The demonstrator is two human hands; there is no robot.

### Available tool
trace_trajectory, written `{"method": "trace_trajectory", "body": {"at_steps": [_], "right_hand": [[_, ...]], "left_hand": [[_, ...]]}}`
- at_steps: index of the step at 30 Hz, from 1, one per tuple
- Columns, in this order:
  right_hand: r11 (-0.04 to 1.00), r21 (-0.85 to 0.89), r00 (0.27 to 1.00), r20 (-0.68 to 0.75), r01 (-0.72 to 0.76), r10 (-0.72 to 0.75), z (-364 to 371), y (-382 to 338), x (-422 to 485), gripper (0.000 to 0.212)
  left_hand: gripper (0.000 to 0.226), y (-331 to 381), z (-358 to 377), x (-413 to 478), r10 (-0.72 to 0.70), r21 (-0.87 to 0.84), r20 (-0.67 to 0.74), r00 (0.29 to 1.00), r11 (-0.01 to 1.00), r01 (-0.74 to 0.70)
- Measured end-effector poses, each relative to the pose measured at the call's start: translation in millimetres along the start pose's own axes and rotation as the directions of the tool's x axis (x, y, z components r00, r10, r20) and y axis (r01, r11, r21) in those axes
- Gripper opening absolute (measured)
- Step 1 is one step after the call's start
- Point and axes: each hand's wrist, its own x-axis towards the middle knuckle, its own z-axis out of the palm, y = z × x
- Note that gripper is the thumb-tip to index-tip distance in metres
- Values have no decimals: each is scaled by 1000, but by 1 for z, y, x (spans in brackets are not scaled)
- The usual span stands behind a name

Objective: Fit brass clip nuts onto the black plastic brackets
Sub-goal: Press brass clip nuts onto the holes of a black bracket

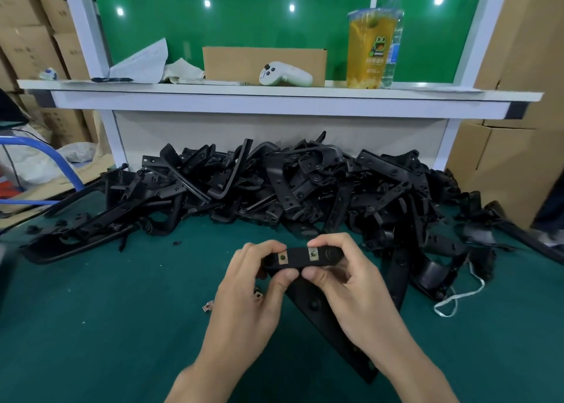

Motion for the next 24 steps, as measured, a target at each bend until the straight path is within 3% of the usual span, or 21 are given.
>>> {"method": "trace_trajectory", "body": {"at_steps": [7, 12, 14, 16, 18, 20, 22, 24], "right_hand": [[983, -182, 999, 45, 10, -2, -18, -26, -22, 28], [933, -318, 971, 114, -167, 212, -65, -61, -46, 10], [906, -347, 964, 14, -243, 264, -94, -71, -59, 21], [854, -418, 950, -172, -311, 261, -125, -77, -74, 30], [787, -481, 910, -338, -387, 241, -162, -81, -93, 27], [680, -508, 816, -523, -529, 244, -208, -84, -117, 32], [496, -463, 609, -772, -734, 180, -253, -91, -142, 62], [461, -344, 410, -911, -818, 48, -282, -105, -162, 65]], "left_hand": [[13, 30, 5, -18, -64, -76, -22, 998, 995, 63], [25, 72, 29, -29, -168, -193, 42, 985, 966, 173], [22, 101, 51, -34, -163, -236, 106, 981, 954, 184], [17, 135, 81, -40, -144, -321, 170, 975, 927, 193], [16, 177, 121, -46, -133, -416, 263, 956, 878, 237], [19, 229, 164, -55, -68, -476, 455, 888, 824, 307], [27, 278, 198, -68, 70, -457, 691, 719, 814, 360], [51, 309, 216, -81, 204, -451, 799, 565, 825, 340]]}}
